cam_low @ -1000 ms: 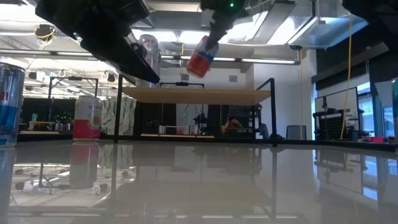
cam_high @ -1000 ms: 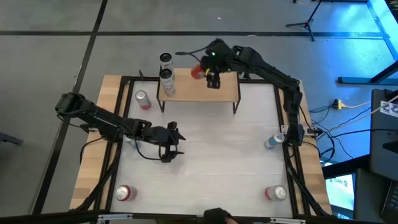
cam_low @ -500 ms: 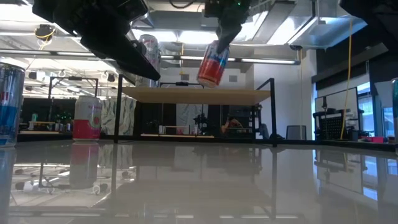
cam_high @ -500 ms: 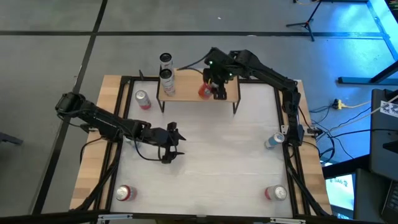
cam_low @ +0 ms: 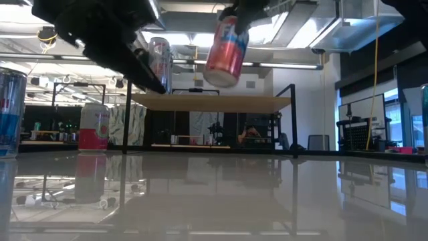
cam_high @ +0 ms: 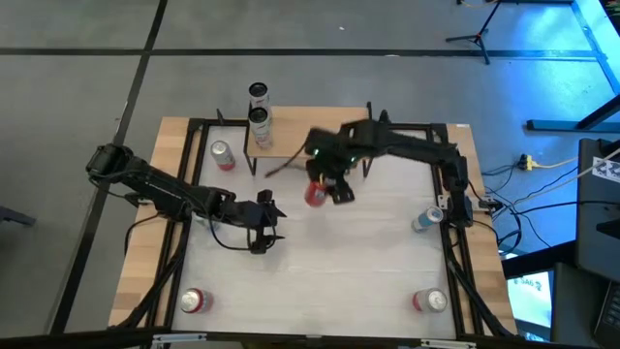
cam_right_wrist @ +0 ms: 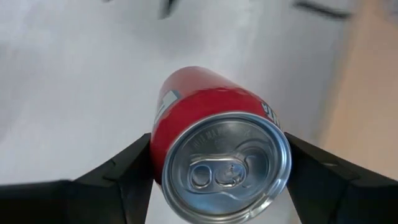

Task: Place canned beverage on shelf
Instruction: Put the right orange soda can on the shelf

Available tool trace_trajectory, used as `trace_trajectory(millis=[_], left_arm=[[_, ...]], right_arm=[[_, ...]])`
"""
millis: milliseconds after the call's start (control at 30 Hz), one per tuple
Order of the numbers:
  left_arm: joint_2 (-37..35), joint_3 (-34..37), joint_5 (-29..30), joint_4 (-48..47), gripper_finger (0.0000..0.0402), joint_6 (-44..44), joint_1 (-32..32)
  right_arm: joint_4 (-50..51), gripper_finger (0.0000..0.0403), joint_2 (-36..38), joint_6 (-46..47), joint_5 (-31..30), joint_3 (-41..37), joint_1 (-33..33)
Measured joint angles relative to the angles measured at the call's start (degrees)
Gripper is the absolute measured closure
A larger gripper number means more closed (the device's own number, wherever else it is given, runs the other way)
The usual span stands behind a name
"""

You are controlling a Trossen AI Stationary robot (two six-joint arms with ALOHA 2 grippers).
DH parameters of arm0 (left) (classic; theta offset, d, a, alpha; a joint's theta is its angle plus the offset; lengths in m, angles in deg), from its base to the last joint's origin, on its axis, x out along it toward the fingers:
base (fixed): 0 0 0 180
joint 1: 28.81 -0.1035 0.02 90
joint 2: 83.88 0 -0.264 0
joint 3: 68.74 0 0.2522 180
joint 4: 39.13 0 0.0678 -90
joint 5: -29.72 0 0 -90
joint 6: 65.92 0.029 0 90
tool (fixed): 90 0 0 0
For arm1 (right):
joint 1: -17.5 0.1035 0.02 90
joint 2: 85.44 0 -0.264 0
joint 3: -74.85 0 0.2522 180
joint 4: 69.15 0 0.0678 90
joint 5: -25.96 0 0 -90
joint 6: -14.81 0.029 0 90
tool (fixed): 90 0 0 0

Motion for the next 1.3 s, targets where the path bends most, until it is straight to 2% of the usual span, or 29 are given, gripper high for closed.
trace_trajectory(millis=[200,400,600,767,1300], left_arm=[[0.04,0.0,5.01,-4.87,0.0101,-6.99,2.88],[0.04,0.0,5.64,-4.82,0.0101,-10.13,5.15],[0.04,0.02,6.42,-4.81,0.0101,-10.61,6.43],[0.04,0.01,6.43,-4.81,0.0101,-9.59,6.43],[0.04,0.0,4.8,-4.77,0.0101,-6.7,6.39]], right_arm=[[-9.15,0.0121,-0.11,0.43,-2.85,-11.12,0.9],[-17.37,0.0121,-0.19,1.82,-4.23,-20.71,0.88],[-23.12,0.0114,-0.19,4.54,-4.09,-26.66,0.96],[-26.03,0.0101,-0.19,5.32,-3.61,-28.9,0.92],[-28.21,0.0096,1.53,8.27,-3.24,-29.34,2.12]])
